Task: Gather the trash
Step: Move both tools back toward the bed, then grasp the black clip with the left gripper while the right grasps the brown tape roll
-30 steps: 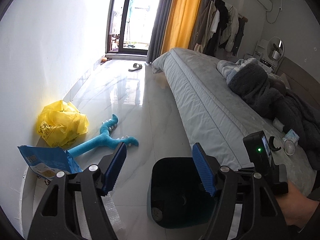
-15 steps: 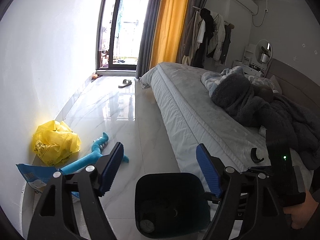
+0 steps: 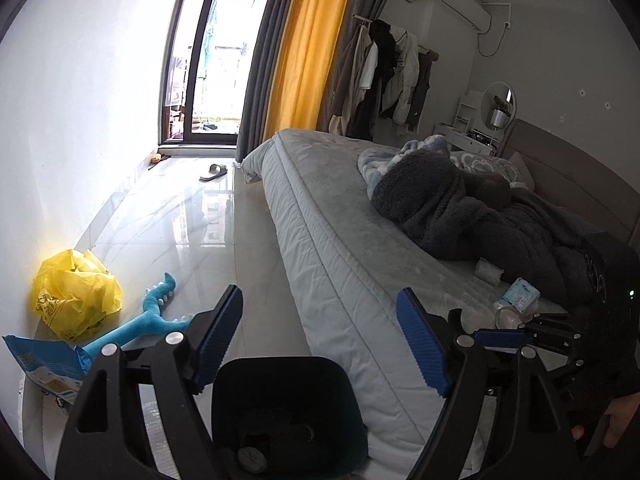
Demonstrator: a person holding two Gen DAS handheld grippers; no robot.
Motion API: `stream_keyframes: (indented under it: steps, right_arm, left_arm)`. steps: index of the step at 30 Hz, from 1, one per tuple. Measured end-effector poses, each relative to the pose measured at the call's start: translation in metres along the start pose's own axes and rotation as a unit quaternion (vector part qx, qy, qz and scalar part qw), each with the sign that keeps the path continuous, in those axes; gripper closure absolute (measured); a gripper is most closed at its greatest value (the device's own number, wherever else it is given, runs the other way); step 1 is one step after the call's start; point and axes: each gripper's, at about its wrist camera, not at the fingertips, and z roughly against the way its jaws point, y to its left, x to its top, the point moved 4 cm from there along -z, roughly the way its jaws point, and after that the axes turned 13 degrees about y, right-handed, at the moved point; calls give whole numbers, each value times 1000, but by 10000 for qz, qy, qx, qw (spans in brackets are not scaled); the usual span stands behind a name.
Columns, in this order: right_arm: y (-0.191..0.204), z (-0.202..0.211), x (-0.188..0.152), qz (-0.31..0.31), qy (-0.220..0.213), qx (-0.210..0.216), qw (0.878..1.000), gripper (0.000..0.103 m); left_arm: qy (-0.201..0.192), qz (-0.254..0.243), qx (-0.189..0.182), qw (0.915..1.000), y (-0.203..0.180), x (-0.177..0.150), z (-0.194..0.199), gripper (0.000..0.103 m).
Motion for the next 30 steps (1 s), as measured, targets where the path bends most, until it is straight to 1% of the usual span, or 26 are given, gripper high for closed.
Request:
stream_keyframes:
  steps: [2,5,8,10,14,15,16,20,23,26,28,30]
  right_arm:
    - [-12,8,-7,-29,-50,-181,9998,47]
    - [-34,17,-15,-178,-27,-322,9993,47]
    - [-52,28,-22,-183,-71,-563,9982,52]
    - [-65,32,-28,-214,-36,-670,9975,58]
    - [-88,34,-36,-246,74,-875,9958,65]
    - [-95,36,-38,-240,105,-898,9956,68]
    - [-99,36,-40,-245,120,-906,9955,69]
    - [-121,40,-47,-409,71,-916,9949,69]
    - [-131,39,-51,-543,30,-810,9952,70]
    - [-137,32,-51,-589,30,-714,9957,75]
    - [-138,28,-49,-514,64,-795,9955,77]
    - [-137,24,-45,-370,106,-990,9943,78]
  left_arm:
    - [22,-51,-73,10000,-12,1,-5,22]
    - [96,-104,-196,9997,-30,1,-15,22]
    - [163,-179,-294,9993,-46,1,-23,22]
    - [214,-227,-361,9989,-58,1,-29,22]
    - [305,-323,-497,9978,-80,-1,-41,22]
    - [338,-351,-507,9975,-85,-1,-45,22]
    - [376,-384,-506,9973,-89,-3,-49,22]
    - [528,-397,-523,9964,-102,-7,-62,22]
    - [656,-347,-558,9957,-110,-9,-72,22]
    - [771,-322,-572,9949,-116,-11,-81,22]
    - [836,-335,-556,9944,-121,-14,-87,22]
    - [882,-372,-517,9941,-125,-15,-93,22]
